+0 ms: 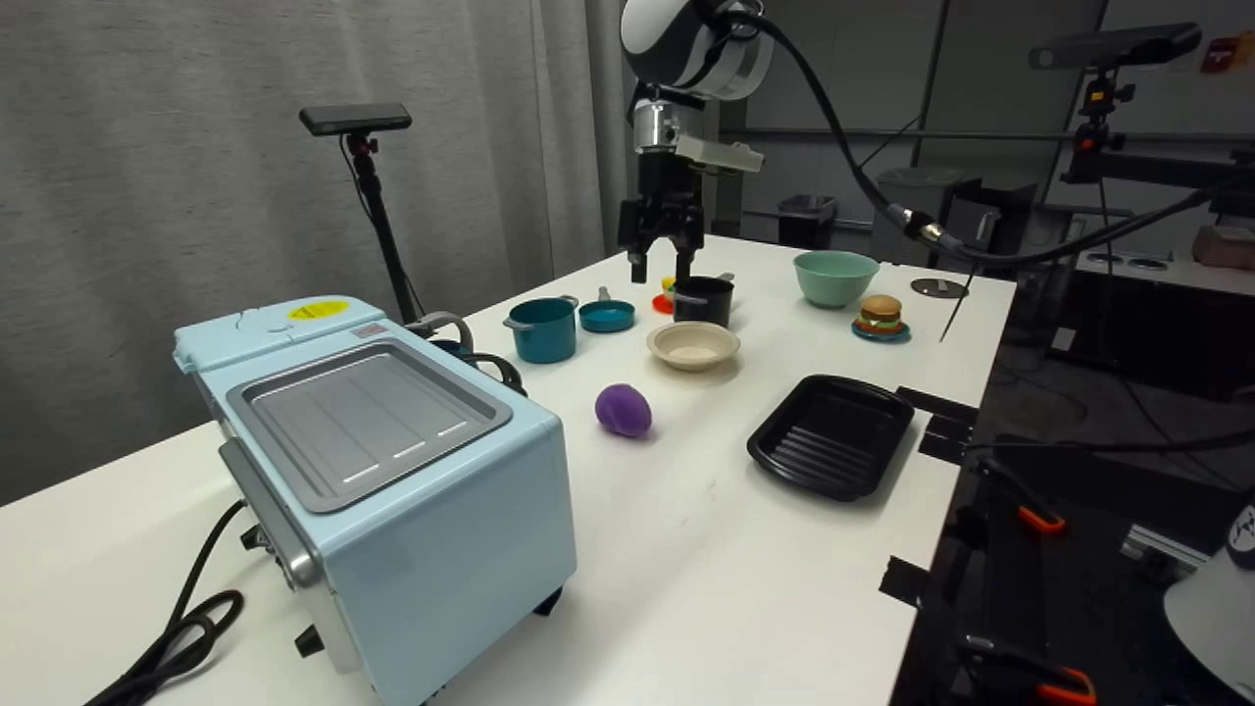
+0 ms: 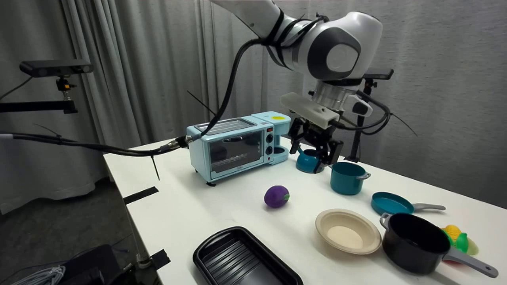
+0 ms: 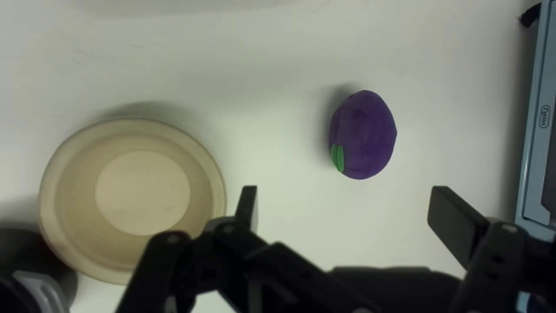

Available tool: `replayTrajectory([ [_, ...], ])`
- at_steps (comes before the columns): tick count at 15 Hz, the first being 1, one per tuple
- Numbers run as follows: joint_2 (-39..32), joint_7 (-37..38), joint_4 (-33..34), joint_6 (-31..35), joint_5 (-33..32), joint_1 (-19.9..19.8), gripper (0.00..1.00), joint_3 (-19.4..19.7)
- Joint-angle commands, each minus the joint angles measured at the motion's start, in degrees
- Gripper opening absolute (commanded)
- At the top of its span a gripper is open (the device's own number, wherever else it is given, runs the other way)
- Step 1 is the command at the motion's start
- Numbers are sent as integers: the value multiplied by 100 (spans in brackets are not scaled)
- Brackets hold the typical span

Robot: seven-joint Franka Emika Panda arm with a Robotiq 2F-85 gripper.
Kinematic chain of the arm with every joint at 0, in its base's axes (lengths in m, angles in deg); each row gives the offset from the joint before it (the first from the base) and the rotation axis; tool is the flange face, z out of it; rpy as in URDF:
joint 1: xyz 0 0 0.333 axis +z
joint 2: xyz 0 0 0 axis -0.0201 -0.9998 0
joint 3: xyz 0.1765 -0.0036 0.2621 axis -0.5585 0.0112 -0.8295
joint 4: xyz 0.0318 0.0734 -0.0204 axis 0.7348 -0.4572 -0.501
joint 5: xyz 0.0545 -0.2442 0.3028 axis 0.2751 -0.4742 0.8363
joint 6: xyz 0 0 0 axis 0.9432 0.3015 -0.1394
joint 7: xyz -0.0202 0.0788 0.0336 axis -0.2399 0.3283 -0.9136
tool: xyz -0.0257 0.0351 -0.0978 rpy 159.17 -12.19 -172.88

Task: Put the purple plushie on the table

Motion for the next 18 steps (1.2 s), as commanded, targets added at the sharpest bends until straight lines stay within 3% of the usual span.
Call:
replayTrajectory([
  [1,583,-325,-552,175,152,-76,100,123],
  [3,776,-376,-709,160,162,-102,100,204],
  [4,429,-170,-316,-15,39,4,100,216],
  [18,634,-226,-547,30,52,-17,100,276],
])
